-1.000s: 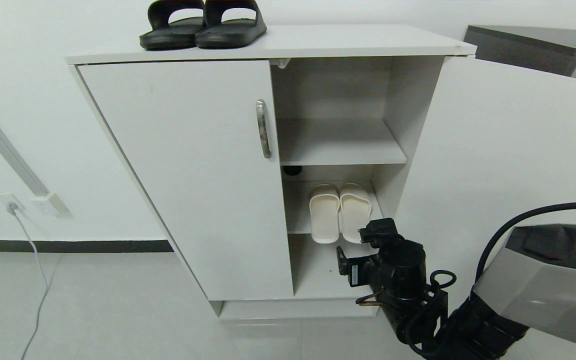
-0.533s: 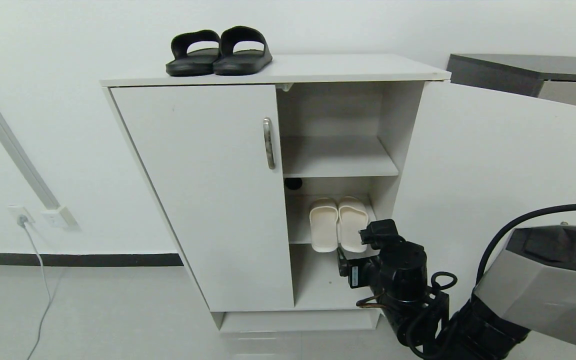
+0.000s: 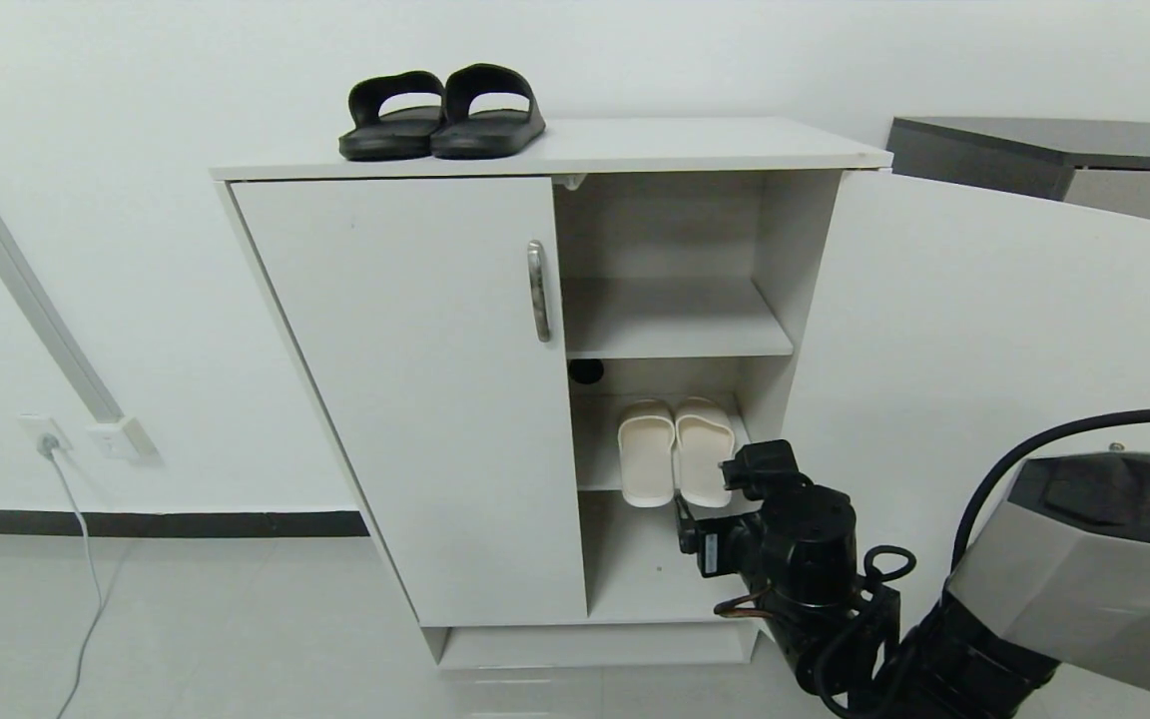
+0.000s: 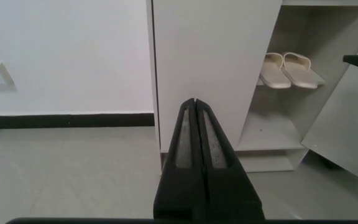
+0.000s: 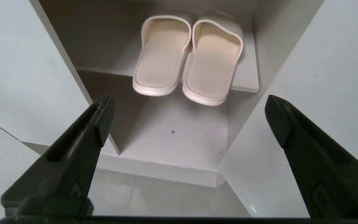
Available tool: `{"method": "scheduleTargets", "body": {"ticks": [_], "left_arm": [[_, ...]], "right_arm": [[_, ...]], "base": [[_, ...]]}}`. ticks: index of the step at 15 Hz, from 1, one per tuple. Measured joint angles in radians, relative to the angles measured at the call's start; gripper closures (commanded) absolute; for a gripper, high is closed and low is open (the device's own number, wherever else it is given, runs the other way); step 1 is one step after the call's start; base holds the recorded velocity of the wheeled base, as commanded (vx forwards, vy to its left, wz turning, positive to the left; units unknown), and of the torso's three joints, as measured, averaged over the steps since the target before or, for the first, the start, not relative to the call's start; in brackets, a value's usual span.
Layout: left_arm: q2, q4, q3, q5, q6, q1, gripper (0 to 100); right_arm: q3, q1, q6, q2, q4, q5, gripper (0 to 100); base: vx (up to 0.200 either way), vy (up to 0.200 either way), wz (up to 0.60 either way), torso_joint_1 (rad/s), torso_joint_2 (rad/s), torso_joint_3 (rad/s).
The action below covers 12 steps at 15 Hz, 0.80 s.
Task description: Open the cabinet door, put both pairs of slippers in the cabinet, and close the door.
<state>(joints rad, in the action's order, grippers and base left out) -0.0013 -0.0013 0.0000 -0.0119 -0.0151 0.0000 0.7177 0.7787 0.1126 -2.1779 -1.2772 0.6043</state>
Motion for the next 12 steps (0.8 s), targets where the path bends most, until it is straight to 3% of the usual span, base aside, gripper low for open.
{"method": "scheduleTargets", "body": {"ticks": [1, 12], "left_arm": [[0.0, 0.0, 0.0, 0.0, 0.0, 0.0, 100], [0.0, 0.0, 0.0, 0.0, 0.002, 0.0, 100]], "right_arm": [[-0.001, 0.0, -0.002, -0.001, 0.0, 0.0, 0], [-0.036, 0.001, -0.006, -0.005, -0.021, -0.011, 0]], "base": [[0.0, 0.0, 0.0, 0.0, 0.0, 0.0], [0.0, 0.2, 0.0, 0.004, 0.0, 0.003]]}}
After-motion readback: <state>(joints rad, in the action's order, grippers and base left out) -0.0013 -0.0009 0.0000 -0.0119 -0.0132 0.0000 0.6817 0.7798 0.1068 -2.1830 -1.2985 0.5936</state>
